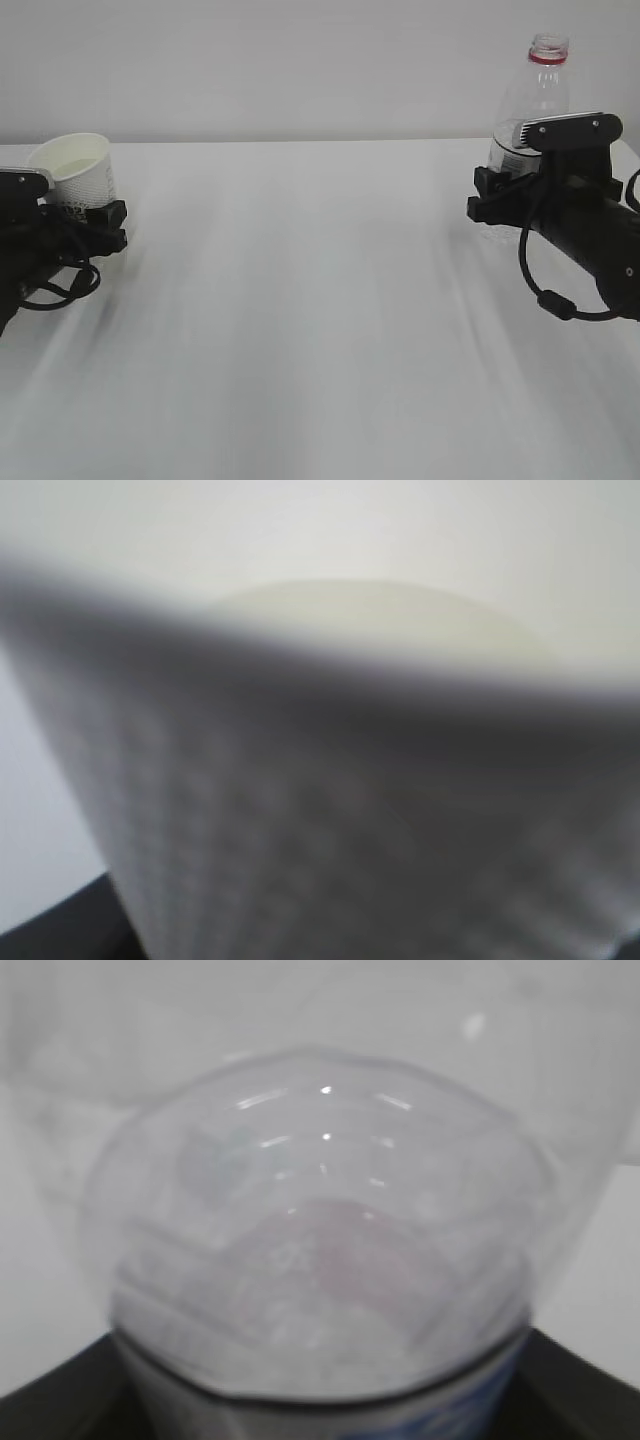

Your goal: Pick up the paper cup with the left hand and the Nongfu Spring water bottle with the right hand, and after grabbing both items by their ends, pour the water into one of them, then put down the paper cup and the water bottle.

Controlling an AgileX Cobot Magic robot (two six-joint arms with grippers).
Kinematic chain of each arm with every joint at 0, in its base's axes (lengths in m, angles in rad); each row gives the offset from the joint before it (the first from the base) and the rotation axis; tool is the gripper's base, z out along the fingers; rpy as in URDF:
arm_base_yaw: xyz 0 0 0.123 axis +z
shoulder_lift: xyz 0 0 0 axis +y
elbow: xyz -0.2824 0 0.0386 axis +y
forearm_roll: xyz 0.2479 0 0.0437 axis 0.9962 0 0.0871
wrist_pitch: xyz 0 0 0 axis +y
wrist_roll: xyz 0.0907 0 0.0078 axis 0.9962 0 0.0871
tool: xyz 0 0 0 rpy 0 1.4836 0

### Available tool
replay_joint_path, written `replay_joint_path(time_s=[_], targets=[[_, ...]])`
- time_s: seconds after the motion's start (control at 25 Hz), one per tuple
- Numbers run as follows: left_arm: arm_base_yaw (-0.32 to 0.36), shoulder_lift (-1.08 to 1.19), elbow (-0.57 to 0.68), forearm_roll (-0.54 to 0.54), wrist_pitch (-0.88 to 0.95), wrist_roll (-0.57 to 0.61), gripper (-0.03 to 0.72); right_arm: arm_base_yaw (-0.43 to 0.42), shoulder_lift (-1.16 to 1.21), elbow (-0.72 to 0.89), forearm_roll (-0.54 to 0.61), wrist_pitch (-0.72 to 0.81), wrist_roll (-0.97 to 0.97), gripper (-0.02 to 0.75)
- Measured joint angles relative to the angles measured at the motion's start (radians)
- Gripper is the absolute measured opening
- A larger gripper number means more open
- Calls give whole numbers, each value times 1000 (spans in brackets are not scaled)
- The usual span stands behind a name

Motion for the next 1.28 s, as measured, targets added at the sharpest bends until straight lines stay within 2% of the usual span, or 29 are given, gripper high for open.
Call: replay_joint_path(time_s=[0.88,1.28], targets=[[0,54,-6,2,0,0,482,0,0,0,0,0,0,519],[0,54,-12,16,-18,0,619,0,0,0,0,0,0,519]])
